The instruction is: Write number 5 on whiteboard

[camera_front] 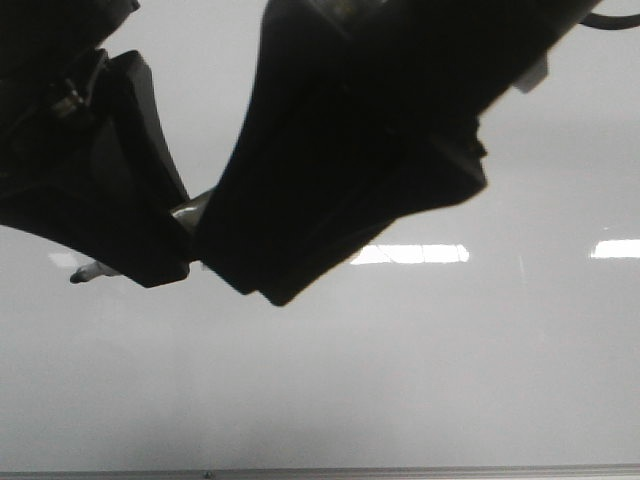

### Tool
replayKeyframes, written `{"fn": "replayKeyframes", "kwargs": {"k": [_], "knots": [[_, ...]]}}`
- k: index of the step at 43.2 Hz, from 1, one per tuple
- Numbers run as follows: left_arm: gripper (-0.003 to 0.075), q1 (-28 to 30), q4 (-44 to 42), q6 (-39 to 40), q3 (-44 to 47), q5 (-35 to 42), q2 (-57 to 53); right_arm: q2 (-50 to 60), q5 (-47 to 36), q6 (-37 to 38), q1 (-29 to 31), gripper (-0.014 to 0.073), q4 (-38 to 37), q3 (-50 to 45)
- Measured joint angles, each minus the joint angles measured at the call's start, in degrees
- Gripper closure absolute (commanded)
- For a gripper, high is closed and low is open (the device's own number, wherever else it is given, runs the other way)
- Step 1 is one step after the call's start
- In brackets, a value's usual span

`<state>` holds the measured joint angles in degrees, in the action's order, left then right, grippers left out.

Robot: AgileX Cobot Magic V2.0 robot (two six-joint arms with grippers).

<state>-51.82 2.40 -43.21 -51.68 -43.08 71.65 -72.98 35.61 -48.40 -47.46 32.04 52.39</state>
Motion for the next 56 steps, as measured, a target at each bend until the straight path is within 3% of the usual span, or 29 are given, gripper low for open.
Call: {"fn": "replayKeyframes", "kwargs": {"k": [27, 38, 41, 51, 56], "knots": [[0.0741, -0.29, 0.85, -0.22, 0.00, -0.96, 0.00, -1.92, 2.04, 0.00, 0.00, 0.0636, -1.62, 2.15], [0.0733, -0.41, 1.27, -0.11, 0.00, -0.96, 0.00, -1.92, 3.03, 0.00, 0.22, 0.0658, -2.63, 2.37], [0.0689, -0.41, 1.27, -0.03, 0.00, -0.75, 0.00, -1.92, 3.45, 0.00, 0.65, 0.0653, -2.79, 2.58], [0.0326, -0.45, 0.83, -0.03, -0.12, 0.89, -0.08, 1.57, 8.08, 1.79, 6.96, 0.0653, -3.50, 0.08], [0.0276, -0.45, 0.44, -0.03, -0.12, 0.64, -0.08, 6.22, 9.46, 2.70, 12.74, 0.0653, -4.48, -3.93]]}}
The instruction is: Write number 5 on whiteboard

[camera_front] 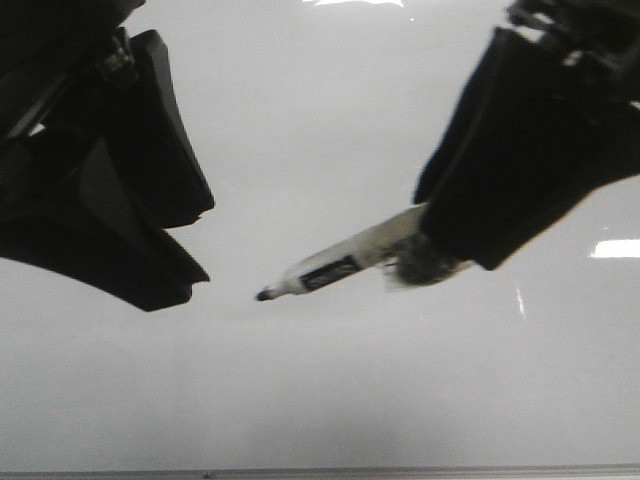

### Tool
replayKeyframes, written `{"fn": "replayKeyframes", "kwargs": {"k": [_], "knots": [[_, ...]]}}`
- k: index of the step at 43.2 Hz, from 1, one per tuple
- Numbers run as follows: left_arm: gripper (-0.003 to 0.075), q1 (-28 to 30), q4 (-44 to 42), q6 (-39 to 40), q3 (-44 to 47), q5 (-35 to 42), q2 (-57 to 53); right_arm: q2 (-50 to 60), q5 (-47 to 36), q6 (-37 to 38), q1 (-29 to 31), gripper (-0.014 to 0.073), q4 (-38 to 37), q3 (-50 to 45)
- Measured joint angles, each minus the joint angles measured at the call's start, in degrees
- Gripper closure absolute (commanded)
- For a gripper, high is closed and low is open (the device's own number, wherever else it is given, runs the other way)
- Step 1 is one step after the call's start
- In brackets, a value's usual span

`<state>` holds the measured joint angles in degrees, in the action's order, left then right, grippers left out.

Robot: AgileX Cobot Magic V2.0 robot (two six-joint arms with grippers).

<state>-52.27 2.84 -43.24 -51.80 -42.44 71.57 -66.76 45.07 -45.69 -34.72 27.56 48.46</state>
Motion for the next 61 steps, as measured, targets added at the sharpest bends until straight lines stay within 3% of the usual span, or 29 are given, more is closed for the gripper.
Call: {"fn": "replayKeyframes", "kwargs": {"k": [10, 15, 23, 32, 39, 47, 61], "knots": [[0.0296, 0.00, 0.00, 0.00, 0.00, -0.24, 0.00, 14.48, -0.29, 2.89, 11.86, 0.0653, -0.17, -8.28], [0.0433, 0.00, 0.00, 0.00, 0.00, -0.46, 0.00, 19.72, -2.72, 3.31, 16.07, 0.0653, -0.26, -10.97], [0.0735, 0.00, 0.00, 0.00, 0.00, -0.57, 0.00, 22.39, -4.26, 3.40, 17.36, 0.0653, -0.26, -11.69], [0.0741, 0.00, 0.00, 0.00, 0.00, -0.57, 0.00, 22.49, -5.02, 3.40, 17.36, 0.0653, -0.26, -11.70], [0.0741, 0.00, 0.00, 0.00, 0.00, -0.57, 0.00, 20.59, -12.44, 4.57, 17.36, 0.0653, 0.08, -11.27], [0.0741, 0.00, 0.00, 0.00, 0.00, -0.57, 0.00, 10.12, -20.54, 5.10, 17.36, 0.0653, 0.31, -3.73], [0.0741, 0.00, 0.00, 0.00, 0.00, -0.57, 0.00, -6.25, -23.99, 5.37, 17.49, 0.0653, 0.69, 8.40]]}}
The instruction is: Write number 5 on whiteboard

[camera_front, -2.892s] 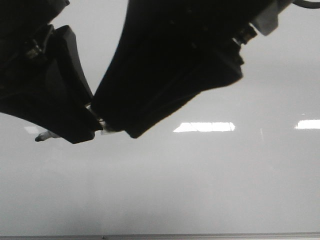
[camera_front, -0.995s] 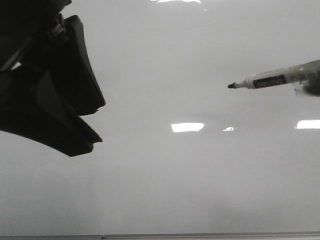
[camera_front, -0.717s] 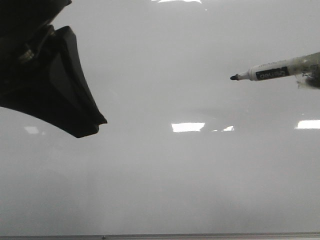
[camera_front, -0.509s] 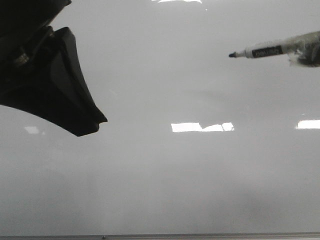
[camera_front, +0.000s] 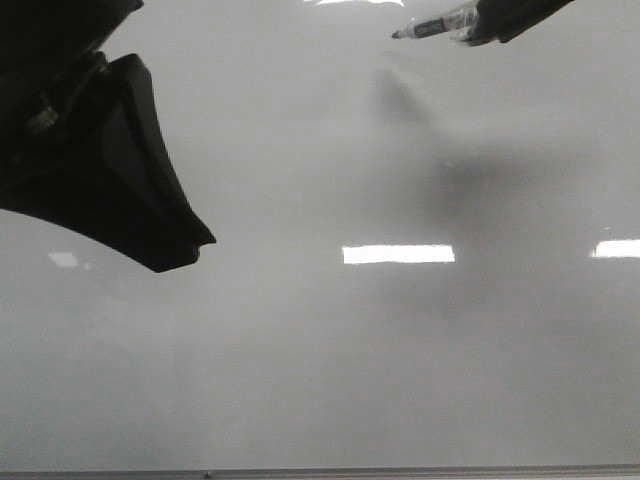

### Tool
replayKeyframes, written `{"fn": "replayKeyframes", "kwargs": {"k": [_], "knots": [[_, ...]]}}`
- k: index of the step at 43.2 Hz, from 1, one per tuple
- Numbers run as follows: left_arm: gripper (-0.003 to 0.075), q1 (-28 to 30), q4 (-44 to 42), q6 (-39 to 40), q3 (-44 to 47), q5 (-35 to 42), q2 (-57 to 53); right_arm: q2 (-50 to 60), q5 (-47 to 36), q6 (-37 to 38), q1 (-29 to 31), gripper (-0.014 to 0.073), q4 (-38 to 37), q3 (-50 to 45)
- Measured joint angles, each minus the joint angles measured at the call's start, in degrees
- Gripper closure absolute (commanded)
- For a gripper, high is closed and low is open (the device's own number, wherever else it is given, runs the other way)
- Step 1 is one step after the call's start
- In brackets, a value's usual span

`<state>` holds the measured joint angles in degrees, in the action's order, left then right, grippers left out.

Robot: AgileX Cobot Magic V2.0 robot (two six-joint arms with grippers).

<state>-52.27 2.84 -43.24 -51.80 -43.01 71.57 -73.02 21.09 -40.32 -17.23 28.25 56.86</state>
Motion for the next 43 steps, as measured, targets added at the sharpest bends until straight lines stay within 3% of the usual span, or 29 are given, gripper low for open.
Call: {"fn": "replayKeyframes", "kwargs": {"k": [15, 28, 43], "knots": [[0.0741, 0.00, 0.00, 0.00, 0.00, 0.00, 0.00, -3.63, 0.70, 0.00, 0.00, 0.0653, 0.12, 0.83], [0.0741, 0.00, 0.00, 0.00, 0.00, 0.00, 0.00, -3.76, 1.69, 0.00, -0.20, 0.0653, 0.78, -6.22], [0.0741, 0.00, 0.00, 0.00, 0.00, 0.00, 0.00, -2.72, 1.69, 1.04, 0.97, 0.0653, 1.01, -7.80]]}}
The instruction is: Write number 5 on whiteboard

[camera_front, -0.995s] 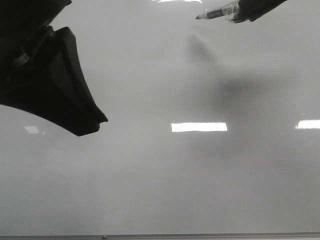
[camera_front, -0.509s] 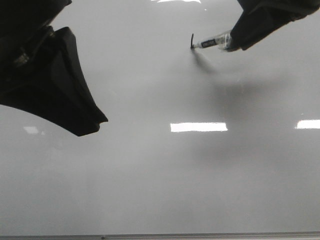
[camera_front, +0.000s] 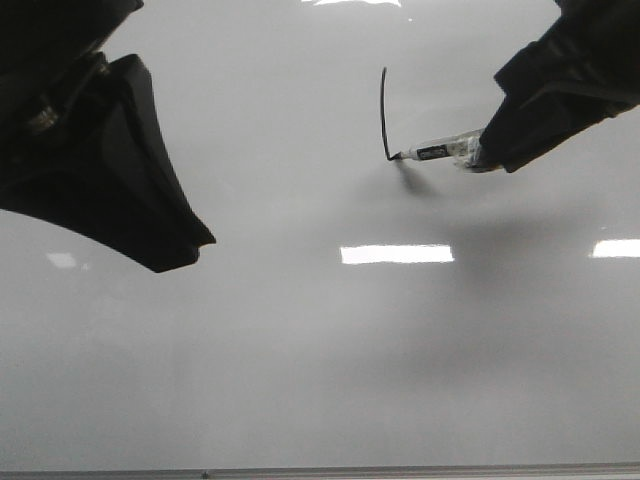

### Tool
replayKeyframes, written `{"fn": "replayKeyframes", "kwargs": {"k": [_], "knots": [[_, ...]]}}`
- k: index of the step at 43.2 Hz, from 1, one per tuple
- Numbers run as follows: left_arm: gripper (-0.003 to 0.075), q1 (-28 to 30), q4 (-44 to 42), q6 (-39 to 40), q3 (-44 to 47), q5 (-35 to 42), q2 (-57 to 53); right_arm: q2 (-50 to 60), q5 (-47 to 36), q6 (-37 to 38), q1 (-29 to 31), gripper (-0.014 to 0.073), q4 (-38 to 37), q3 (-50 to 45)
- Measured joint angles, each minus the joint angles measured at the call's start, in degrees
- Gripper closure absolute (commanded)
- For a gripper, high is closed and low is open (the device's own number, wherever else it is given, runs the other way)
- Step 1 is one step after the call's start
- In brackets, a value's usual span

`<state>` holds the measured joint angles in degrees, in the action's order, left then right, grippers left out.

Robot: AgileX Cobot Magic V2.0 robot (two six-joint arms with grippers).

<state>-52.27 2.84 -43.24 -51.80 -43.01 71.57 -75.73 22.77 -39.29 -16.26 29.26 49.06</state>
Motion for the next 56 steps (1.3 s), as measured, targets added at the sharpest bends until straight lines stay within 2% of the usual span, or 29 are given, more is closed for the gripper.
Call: {"fn": "replayKeyframes", "kwargs": {"k": [9, 15, 21, 29, 35, 44, 51, 56], "knots": [[0.0741, 0.00, -0.07, 0.00, 0.00, 0.00, 0.00, 2.76, 0.74, 0.99, 5.03, 0.0653, 0.22, -3.84], [0.0741, 0.00, -0.07, 0.00, 0.00, 0.00, 0.00, 3.46, 0.40, 1.22, 5.27, 0.0653, 1.26, -7.51], [0.0741, 0.00, -0.07, 0.00, 0.00, 0.00, 0.00, 2.46, -1.46, 1.46, 1.78, 0.0653, 2.59, -9.44], [0.0741, 0.00, -0.07, 0.00, 0.00, 0.00, 0.00, -4.02, -5.28, 1.46, -6.20, 0.0653, 5.85, -8.66], [0.0741, 0.00, -0.07, 0.00, 0.00, 0.00, 0.00, -4.14, -6.04, 1.46, -8.38, 0.0653, 6.84, -7.55], [0.0741, 0.00, -0.07, 0.00, 0.00, 0.00, 0.00, 4.76, -7.45, 1.46, -5.92, 0.0653, 6.98, -5.39], [0.0741, 0.00, -0.07, 0.00, 0.00, 0.00, 0.00, 3.39, -6.45, 1.46, -2.07, 0.0653, 6.98, -0.81], [0.0741, 0.00, -0.07, 0.00, 0.00, 0.00, 0.00, 1.48, -5.69, 1.46, -1.52, 0.0653, 6.98, 0.62]]}}
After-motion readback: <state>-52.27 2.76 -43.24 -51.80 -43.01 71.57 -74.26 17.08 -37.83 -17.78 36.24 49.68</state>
